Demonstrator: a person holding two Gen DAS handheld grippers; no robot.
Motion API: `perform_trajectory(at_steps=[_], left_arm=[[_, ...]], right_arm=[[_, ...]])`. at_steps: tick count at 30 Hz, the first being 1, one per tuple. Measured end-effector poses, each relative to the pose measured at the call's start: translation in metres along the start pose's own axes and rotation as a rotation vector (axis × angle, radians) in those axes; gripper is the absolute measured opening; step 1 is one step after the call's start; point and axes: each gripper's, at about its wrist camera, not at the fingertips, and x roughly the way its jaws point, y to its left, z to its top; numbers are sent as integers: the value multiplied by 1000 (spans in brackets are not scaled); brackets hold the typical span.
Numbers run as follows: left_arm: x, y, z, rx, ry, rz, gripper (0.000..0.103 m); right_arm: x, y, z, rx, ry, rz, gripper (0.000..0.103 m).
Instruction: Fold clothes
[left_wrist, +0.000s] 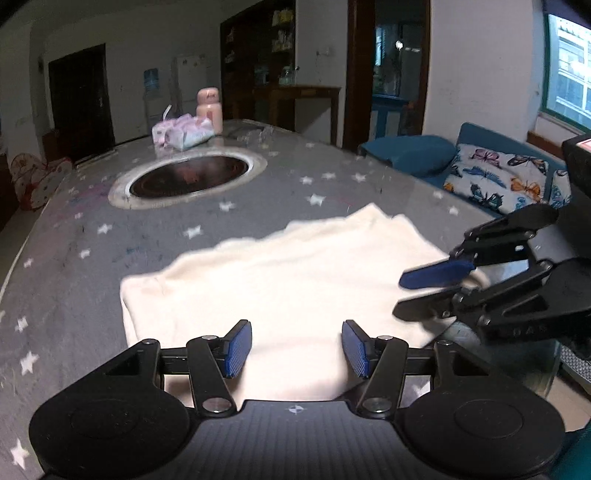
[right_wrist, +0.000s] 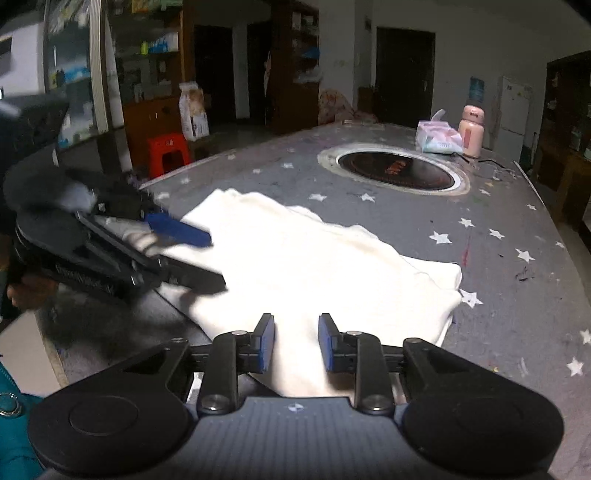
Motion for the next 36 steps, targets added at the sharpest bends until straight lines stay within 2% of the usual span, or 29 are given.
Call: perform_trajectory(at_steps=[6, 9, 11, 16, 21, 24, 27, 30, 36], left_arm=[[0, 0, -3, -3, -12, 9, 58], [1, 0, -3, -7, -15, 9, 59], [-1, 1, -2, -16, -14, 11, 60], [-14, 14, -2, -62, -28, 32, 60], [-17, 35, -12, -145, -2, 44, 59], [-25, 37, -11, -152, -22, 53, 59], [-32, 40, -9, -164, -47, 98, 59], [-35, 45, -13, -185, -44, 158, 59], [-34, 52, -27, -185, -9, 188, 60]], right_arm=[[-15, -6, 5, 11, -20, -25, 26], [-13, -19, -5, 61, 16, -43, 27], [-13, -27, -9, 118, 4, -15, 27], [-18, -31, 5, 106, 0, -19, 30], [-6, -44, 1, 146, 34, -16, 30], [-11, -42, 8, 129, 27, -24, 30], [-12, -35, 18, 114, 13, 5, 33], [-5, -20, 27, 60, 10, 42, 36], [21, 12, 38, -49, 21, 118, 36]])
